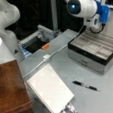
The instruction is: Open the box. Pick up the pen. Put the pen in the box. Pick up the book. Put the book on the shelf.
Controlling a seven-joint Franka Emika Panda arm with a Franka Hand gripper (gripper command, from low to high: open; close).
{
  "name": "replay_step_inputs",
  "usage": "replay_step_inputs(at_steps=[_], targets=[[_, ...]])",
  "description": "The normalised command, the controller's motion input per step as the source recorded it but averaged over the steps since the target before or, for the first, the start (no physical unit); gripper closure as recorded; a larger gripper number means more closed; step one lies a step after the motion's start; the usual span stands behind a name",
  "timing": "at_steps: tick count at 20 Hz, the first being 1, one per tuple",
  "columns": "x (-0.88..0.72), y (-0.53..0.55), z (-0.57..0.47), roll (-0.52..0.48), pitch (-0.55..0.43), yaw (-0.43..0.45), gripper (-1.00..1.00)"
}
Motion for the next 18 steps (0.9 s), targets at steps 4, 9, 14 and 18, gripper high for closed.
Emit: replay_step_inputs(at_steps=[4, 9, 14, 18], targets=[[-0.04, -0.42, 0.07, -0.038, 0.105, -0.005, -1.00], [0.08, -0.45, 0.07, -0.098, 0.128, 0.074, -1.00], [0.11, -0.38, 0.11, -0.236, 0.156, 0.150, -1.00], [0.08, -0.30, 0.13, -0.364, 0.159, 0.189, -1.00]])
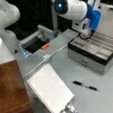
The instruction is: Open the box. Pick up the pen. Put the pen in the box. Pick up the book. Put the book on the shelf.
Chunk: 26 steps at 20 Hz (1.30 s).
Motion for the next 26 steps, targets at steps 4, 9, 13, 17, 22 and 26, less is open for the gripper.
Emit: replay_step_inputs(at_steps=[4, 9, 13, 17, 22, 26], targets=[[0.09, -0.38, 0.16, -0.417, 0.139, 0.230, -1.00], [0.10, -0.46, 0.18, -0.483, 0.116, 0.245, -1.00], [0.10, -0.36, 0.17, -0.502, 0.141, 0.224, -1.00], [0.14, -0.22, 0.13, -0.626, 0.141, 0.182, -1.00], [0.17, -0.24, 0.14, -0.669, 0.111, 0.151, -1.00], [0.15, -0.27, 0.16, -0.651, 0.033, 0.183, -1.00]])
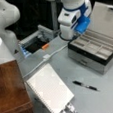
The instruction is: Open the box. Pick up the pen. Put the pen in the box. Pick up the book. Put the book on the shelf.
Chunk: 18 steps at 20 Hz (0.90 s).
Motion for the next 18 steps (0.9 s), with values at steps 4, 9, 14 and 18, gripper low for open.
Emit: replay_step_inputs(at_steps=[4, 9, 14, 18], targets=[[0.14, -0.26, 0.11, -0.451, 0.044, 0.193, -1.00], [0.15, -0.22, 0.08, -0.211, 0.116, 0.209, -1.00], [0.28, -0.22, 0.08, -0.085, 0.185, 0.395, -1.00], [0.42, -0.25, 0.09, -0.072, 0.177, 0.389, -1.00]])
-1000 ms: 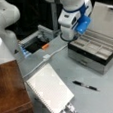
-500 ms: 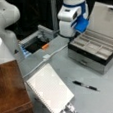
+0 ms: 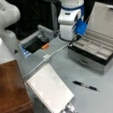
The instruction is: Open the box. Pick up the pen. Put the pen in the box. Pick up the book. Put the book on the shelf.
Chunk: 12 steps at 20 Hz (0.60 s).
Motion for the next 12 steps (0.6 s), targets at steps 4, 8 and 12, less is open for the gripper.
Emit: replay_step_inputs(at_steps=[4, 8, 12], targets=[[0.43, -0.18, 0.18, -0.044, 0.207, 0.397, -1.00], [0.43, -0.06, 0.20, 0.082, 0.285, 0.436, -1.00], [0.48, -0.04, 0.10, 0.084, 0.403, 0.400, -1.00]])
